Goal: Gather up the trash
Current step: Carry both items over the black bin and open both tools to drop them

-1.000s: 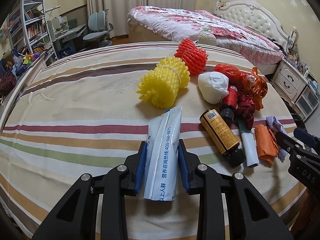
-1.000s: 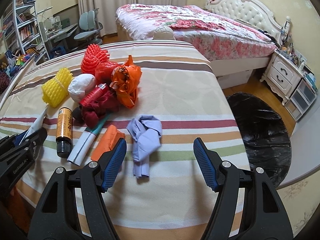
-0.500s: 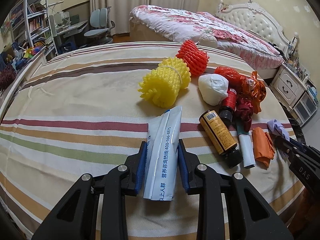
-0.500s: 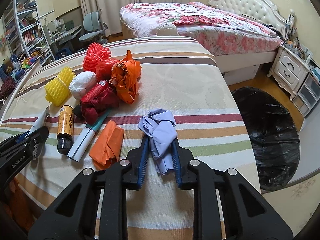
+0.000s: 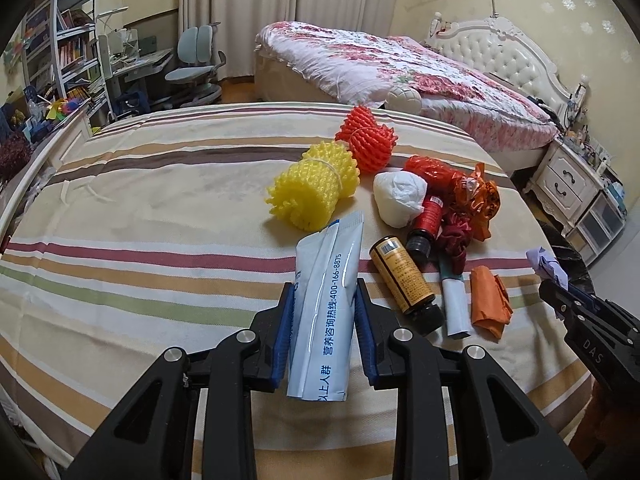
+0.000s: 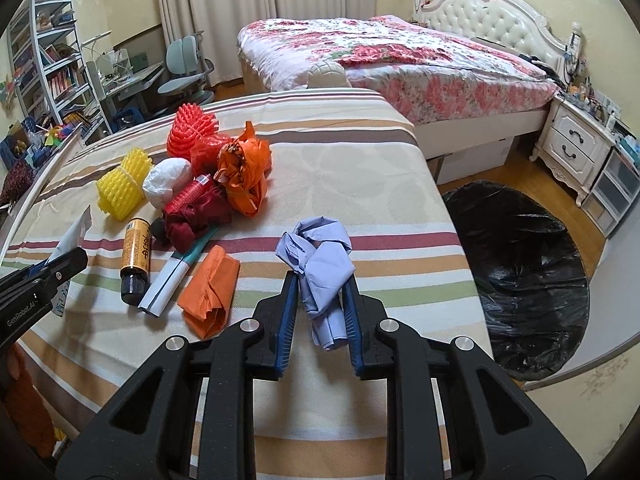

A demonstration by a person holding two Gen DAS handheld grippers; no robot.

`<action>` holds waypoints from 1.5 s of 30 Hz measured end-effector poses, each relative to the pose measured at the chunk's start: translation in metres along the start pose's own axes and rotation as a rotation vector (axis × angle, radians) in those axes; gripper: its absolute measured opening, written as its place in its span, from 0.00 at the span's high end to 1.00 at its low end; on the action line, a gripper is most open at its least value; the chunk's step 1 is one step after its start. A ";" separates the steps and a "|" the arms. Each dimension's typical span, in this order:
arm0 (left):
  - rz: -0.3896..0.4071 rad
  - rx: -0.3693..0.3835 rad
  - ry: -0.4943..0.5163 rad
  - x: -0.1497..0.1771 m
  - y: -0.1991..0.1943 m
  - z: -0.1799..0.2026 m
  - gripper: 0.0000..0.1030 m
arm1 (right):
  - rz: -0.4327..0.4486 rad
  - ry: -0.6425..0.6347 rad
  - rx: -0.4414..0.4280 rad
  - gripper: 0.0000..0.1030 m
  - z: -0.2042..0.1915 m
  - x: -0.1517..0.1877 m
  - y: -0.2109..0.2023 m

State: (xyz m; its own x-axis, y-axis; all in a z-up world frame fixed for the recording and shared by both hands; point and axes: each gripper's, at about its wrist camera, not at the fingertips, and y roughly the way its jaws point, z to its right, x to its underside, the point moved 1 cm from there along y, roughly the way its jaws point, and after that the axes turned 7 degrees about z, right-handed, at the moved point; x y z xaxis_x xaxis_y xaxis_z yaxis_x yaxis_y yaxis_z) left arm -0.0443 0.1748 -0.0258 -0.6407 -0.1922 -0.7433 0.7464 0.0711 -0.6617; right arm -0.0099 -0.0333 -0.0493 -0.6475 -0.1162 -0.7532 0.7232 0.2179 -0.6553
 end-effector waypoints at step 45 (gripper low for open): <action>0.043 0.304 0.356 -0.018 0.066 0.270 0.72 | 0.059 0.223 0.295 0.79 0.204 -0.012 0.013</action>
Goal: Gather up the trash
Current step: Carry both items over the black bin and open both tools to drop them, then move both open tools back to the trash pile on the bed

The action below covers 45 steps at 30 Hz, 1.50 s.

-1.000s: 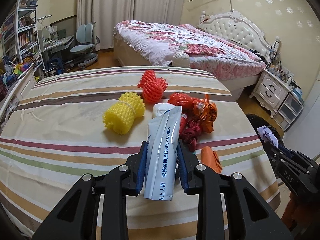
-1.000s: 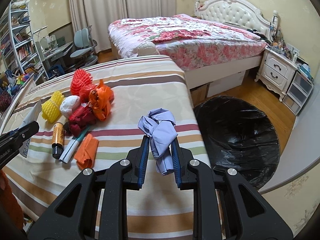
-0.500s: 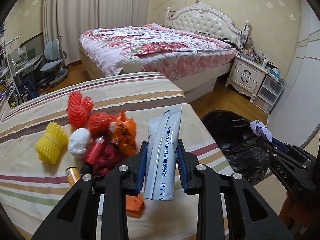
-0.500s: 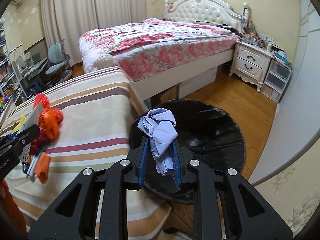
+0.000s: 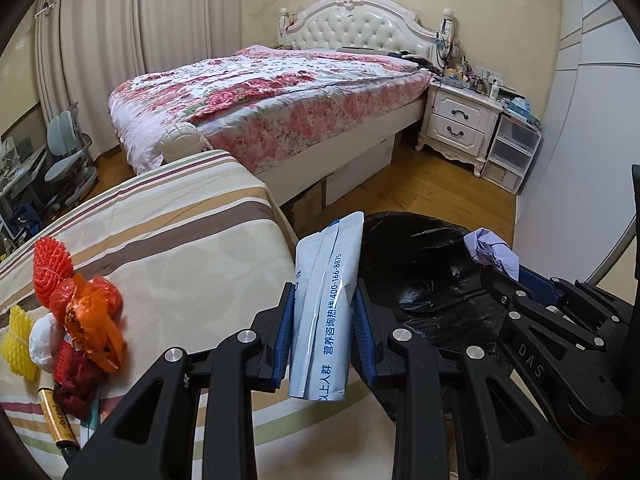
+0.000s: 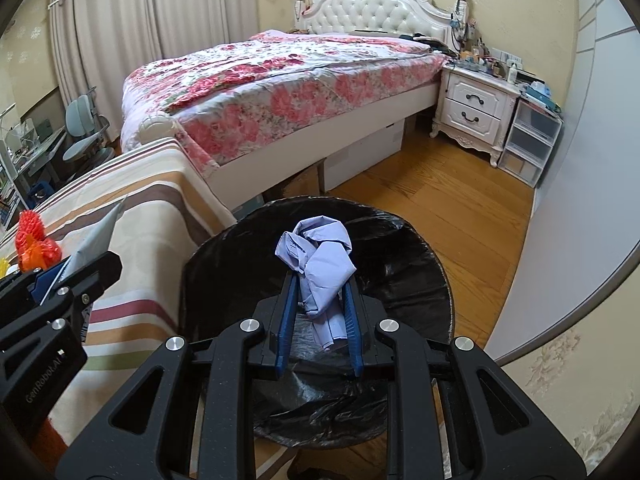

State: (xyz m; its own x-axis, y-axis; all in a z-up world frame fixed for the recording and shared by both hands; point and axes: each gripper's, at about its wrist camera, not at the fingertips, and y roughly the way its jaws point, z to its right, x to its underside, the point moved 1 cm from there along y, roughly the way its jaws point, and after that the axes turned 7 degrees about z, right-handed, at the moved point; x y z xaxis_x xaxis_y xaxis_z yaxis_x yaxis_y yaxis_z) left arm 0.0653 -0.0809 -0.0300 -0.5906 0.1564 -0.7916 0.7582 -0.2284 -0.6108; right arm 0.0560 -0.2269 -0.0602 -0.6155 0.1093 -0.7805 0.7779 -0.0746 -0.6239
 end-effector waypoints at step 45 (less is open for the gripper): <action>0.004 -0.129 0.026 0.003 -0.002 -0.005 0.24 | -0.013 0.032 0.078 0.25 0.019 0.011 -0.005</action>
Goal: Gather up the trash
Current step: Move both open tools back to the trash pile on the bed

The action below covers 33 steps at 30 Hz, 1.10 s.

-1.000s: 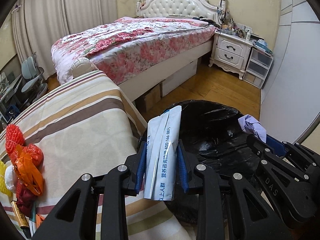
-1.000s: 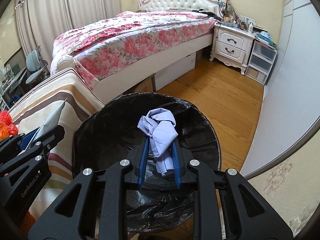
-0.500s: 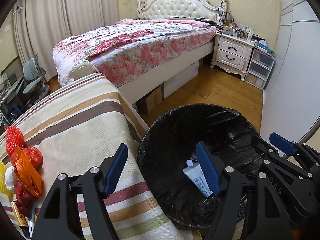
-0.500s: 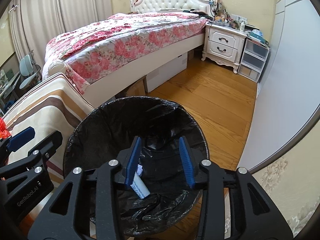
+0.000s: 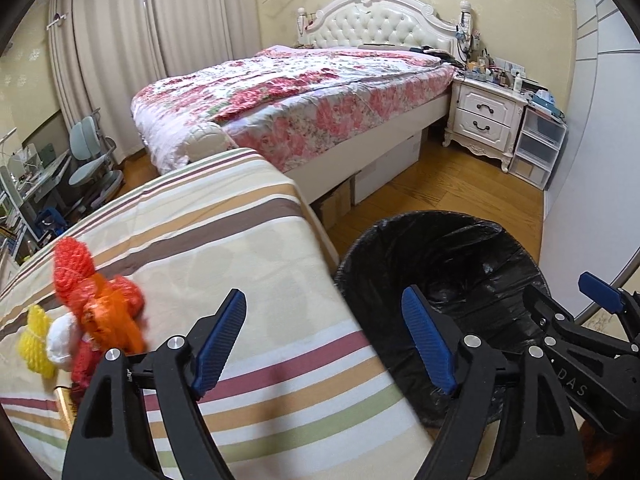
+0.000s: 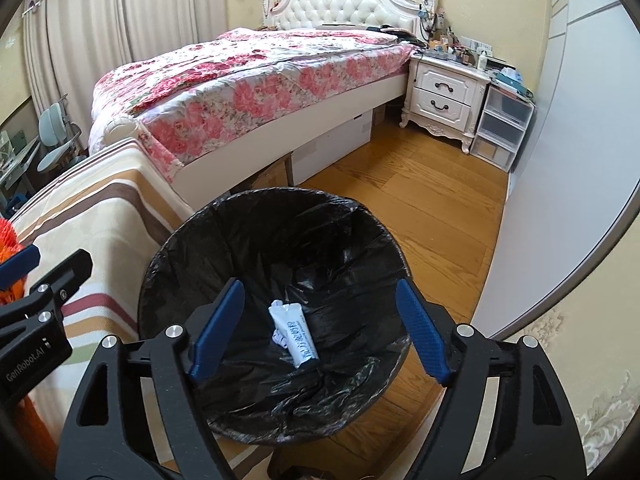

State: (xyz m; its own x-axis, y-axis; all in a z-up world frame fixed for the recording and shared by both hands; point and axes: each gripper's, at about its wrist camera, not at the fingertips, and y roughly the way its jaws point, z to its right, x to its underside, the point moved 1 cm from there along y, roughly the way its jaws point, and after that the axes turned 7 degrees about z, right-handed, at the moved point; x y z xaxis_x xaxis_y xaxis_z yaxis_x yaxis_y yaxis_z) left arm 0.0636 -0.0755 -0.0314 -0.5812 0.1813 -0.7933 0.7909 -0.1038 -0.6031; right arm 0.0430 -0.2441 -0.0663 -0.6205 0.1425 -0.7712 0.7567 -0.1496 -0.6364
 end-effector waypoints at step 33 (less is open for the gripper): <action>-0.077 -0.316 -0.240 0.086 -0.078 -0.197 0.22 | -0.008 -0.252 -0.305 0.17 -0.182 0.038 -0.076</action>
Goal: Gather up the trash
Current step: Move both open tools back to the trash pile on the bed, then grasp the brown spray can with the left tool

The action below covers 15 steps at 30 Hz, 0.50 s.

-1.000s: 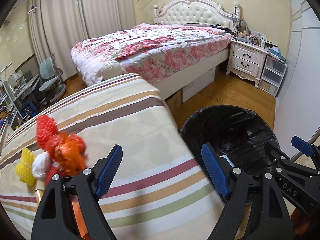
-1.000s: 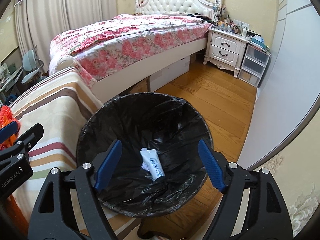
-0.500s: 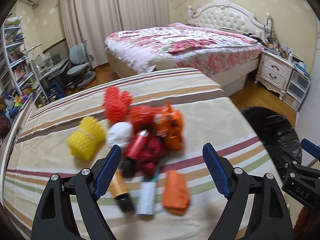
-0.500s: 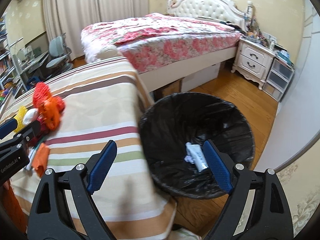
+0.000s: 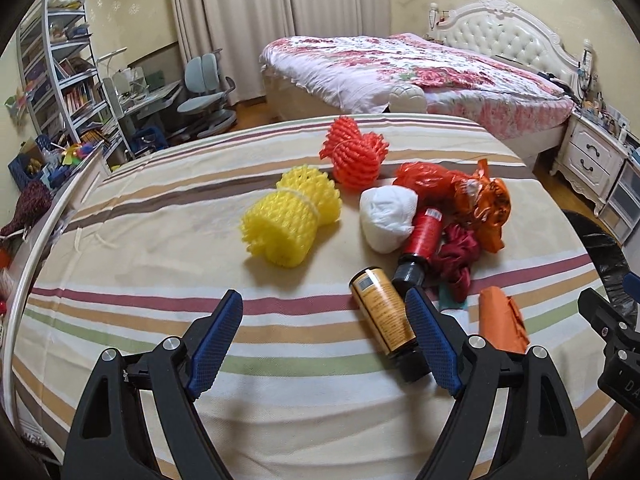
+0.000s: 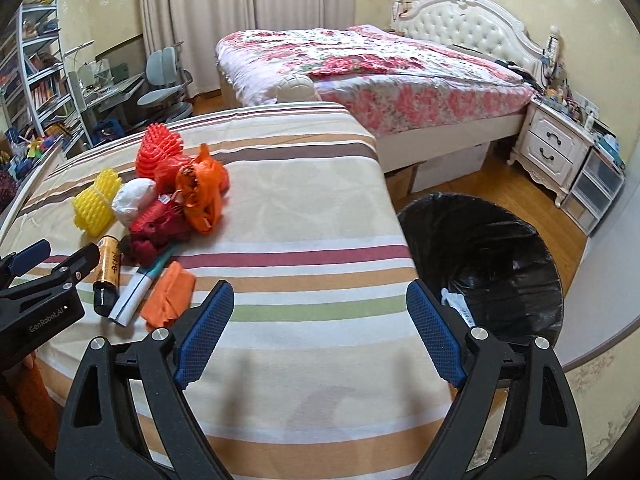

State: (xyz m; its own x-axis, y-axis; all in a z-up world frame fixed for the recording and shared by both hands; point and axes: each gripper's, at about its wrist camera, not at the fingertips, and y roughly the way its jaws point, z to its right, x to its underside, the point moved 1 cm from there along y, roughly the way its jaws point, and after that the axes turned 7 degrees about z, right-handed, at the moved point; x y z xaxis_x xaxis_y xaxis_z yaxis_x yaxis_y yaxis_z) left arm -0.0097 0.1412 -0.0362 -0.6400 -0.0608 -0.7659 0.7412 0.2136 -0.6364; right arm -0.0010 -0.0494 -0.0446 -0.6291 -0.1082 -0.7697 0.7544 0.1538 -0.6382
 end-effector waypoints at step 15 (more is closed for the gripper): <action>-0.056 0.026 -0.011 0.011 0.011 -0.008 0.22 | -0.019 0.007 -0.014 0.17 -0.007 0.003 0.008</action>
State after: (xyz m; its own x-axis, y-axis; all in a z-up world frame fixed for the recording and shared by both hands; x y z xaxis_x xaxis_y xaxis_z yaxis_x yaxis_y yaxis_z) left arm -0.0101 0.1511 -0.0508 -0.6783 -0.0829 -0.7301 0.7095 0.1844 -0.6801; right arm 0.0020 -0.0412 -0.0524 -0.6446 -0.1040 -0.7574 0.7397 0.1656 -0.6522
